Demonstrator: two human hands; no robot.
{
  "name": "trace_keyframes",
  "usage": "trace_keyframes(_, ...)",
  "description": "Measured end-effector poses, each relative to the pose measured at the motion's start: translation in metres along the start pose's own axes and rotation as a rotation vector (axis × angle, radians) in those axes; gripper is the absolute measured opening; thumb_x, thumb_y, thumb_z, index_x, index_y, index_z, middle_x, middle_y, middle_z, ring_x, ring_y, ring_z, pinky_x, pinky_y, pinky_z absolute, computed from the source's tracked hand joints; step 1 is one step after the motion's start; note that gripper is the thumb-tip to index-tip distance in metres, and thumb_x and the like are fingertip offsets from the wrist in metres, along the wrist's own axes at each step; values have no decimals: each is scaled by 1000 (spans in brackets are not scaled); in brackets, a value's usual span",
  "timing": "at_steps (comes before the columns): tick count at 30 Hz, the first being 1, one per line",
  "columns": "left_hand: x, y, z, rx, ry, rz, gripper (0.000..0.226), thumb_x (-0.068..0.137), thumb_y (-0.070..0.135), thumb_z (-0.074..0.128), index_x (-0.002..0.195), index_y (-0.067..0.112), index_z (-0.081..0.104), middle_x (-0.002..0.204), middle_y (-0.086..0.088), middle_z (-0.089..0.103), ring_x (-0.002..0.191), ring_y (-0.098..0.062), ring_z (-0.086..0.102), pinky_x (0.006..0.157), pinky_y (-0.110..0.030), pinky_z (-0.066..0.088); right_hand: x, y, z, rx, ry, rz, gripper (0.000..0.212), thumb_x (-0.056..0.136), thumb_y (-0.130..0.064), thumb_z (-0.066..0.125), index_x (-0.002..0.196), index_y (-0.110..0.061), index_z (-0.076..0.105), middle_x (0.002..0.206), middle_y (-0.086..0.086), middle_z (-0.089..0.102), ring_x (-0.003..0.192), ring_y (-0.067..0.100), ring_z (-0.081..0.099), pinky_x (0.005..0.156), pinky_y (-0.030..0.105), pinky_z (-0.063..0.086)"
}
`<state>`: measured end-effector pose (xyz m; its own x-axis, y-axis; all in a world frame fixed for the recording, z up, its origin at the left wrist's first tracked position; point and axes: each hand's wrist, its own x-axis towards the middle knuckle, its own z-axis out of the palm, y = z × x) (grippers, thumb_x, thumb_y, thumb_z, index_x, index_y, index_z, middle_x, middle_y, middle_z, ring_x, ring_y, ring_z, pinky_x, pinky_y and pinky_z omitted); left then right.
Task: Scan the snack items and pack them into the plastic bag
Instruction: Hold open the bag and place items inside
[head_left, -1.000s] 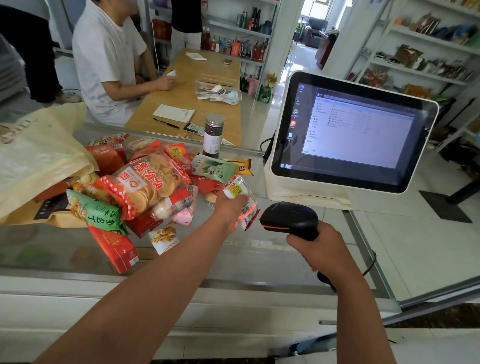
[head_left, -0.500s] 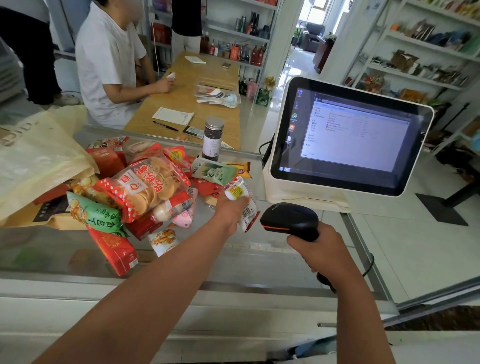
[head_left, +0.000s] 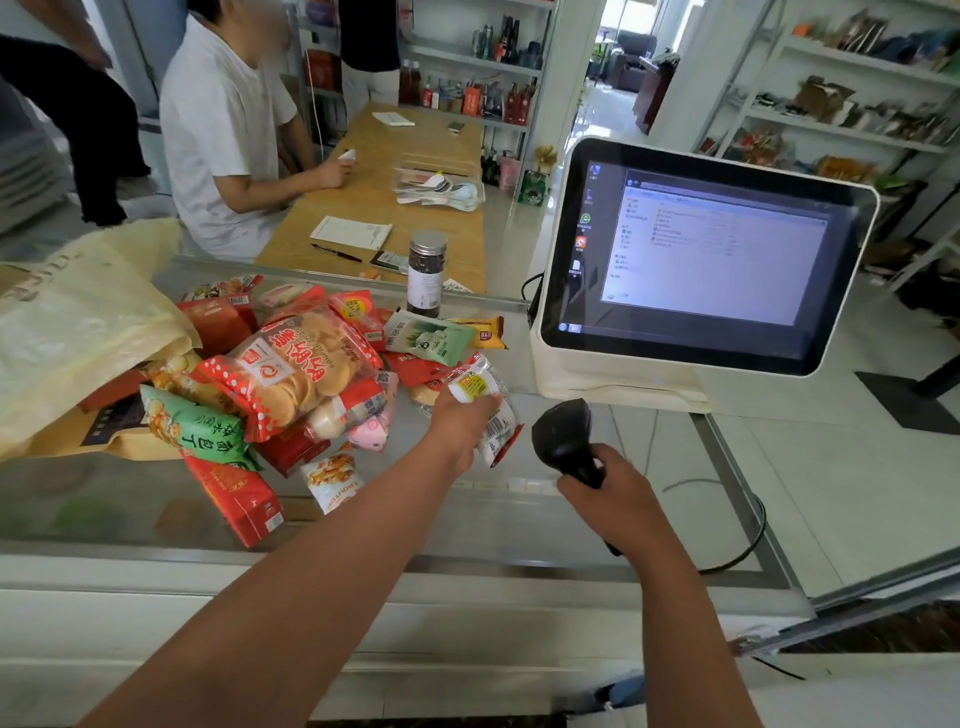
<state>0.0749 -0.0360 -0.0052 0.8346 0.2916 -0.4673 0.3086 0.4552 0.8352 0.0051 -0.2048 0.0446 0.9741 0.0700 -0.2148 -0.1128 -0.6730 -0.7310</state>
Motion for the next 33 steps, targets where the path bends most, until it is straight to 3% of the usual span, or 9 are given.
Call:
trace_keyframes(3, -3, -4, -2, 10, -4, 8, 40, 90, 1, 62, 126, 13, 51, 121, -9, 62, 102, -26, 60, 84, -40, 50, 10, 18, 20, -60, 33, 25, 35, 89, -19, 62, 121, -14, 51, 109, 4, 62, 90, 14, 55, 75, 23, 40)
trace_keyframes(6, -6, -9, -2, 27, -12, 13, 37, 89, 0, 62, 123, 9, 52, 116, -11, 64, 104, -30, 62, 86, -42, 52, 18, 33, 37, -74, 92, 15, 36, 87, -15, 65, 120, -8, 52, 113, 8, 63, 101, 22, 58, 78, 22, 39)
trace_keyframes(11, -15, -19, 0, 76, -46, 19, 27, 89, 1, 64, 111, 13, 57, 113, -15, 66, 104, -33, 65, 93, -51, 51, 28, 55, 62, -137, 195, -1, 45, 82, -10, 69, 123, -8, 51, 111, 13, 63, 104, 29, 60, 87, 38, 50)
trace_keyframes(16, -22, -26, -3, 108, -88, 40, 28, 89, -1, 62, 115, 9, 56, 113, -17, 66, 104, -34, 65, 89, -47, 53, 26, 65, 76, -168, 246, -10, 53, 80, -7, 70, 129, -7, 49, 111, 19, 60, 105, 35, 56, 88, 45, 47)
trace_keyframes(19, -26, -24, -7, 87, -86, 40, 26, 89, 0, 62, 113, 9, 57, 111, -16, 68, 102, -33, 66, 89, -46, 53, 22, 60, 76, -211, 267, -12, 66, 81, -8, 67, 141, -10, 38, 123, 21, 50, 115, 37, 47, 93, 45, 42)
trace_keyframes(23, -34, -12, -16, 89, -146, 79, 25, 87, -1, 63, 110, 8, 59, 98, -10, 69, 93, -28, 68, 81, -40, 56, 9, 23, 71, -148, 379, -176, 71, 81, -24, 65, 144, -15, 34, 141, 15, 38, 132, 32, 33, 107, 48, 32)
trace_keyframes(28, -51, 35, -51, 82, -370, 181, 23, 86, 1, 66, 108, -3, 63, 103, -19, 67, 95, -27, 67, 78, -30, 56, -8, -53, 100, 24, 257, -441, 72, 87, -30, 62, 149, -18, 27, 151, 9, 28, 140, 22, 25, 113, 42, 30)
trace_keyframes(30, -61, 64, -81, 11, -458, 107, 32, 83, 12, 68, 109, -5, 60, 106, -24, 64, 95, -30, 66, 76, -31, 56, -16, -87, 120, 9, 312, -542, 74, 85, -30, 63, 148, -17, 27, 149, 11, 32, 139, 23, 28, 113, 44, 29)
trace_keyframes(33, -84, 109, -142, -98, -589, 67, 26, 82, 19, 65, 105, 8, 59, 86, -8, 68, 76, -18, 66, 64, -25, 55, -29, -142, 154, 86, 375, -589, 69, 84, -40, 60, 144, -19, 35, 144, 10, 40, 133, 24, 36, 109, 43, 35)
